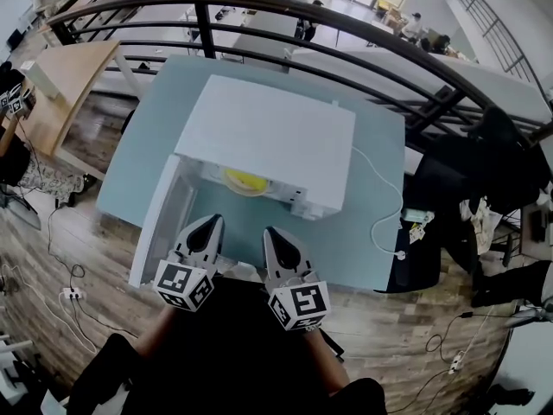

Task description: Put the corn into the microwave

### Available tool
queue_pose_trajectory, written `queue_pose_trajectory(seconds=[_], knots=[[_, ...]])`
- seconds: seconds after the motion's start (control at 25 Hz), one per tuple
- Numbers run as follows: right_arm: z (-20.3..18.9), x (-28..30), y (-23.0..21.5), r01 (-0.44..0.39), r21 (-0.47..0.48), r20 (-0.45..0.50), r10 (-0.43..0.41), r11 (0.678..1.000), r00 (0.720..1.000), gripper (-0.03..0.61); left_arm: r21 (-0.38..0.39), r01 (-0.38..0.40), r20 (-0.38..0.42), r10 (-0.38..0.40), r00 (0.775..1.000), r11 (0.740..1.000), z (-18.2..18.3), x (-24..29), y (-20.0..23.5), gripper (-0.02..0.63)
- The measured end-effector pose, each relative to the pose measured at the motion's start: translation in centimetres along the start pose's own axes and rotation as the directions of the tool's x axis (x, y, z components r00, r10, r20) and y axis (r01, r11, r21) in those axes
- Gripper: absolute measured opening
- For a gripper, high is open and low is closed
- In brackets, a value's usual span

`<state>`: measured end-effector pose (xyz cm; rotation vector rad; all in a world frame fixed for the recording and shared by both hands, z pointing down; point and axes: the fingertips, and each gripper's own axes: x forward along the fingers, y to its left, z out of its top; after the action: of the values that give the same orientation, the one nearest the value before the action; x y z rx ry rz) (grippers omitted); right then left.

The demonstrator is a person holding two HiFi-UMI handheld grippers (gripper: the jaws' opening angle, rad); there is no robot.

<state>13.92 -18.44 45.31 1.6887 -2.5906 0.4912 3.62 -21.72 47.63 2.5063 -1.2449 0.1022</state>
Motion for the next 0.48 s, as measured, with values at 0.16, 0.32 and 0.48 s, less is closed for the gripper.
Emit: queue_pose_trajectory(seconds=[0.16, 0.32, 0.48], knots=[[-0.04, 0.13, -0.01, -0.006, -0.008, -0.005, 0.006, 1.0, 1.0, 0.008, -0.001, 0.009, 0.0, -0.009, 1.0, 1.0, -0.06, 0.31, -0.26, 0.003], [-0.04, 0.16, -0.12, -0.002, -0.011, -0.008, 0.002, 1.0, 1.0, 0.008, -0.011, 0.018, -0.006, -0.018, 1.0, 1.0, -0.34, 0.43, -0.41, 0.003], [-0.02, 0.16, -0.29, 0.004, -0.012, -0.012, -0.004, 1.0, 1.0, 0.008, -0.027, 0.025, -0.007, -0.025, 1.0, 0.999, -0.44, 0.58, -0.51, 0.003]])
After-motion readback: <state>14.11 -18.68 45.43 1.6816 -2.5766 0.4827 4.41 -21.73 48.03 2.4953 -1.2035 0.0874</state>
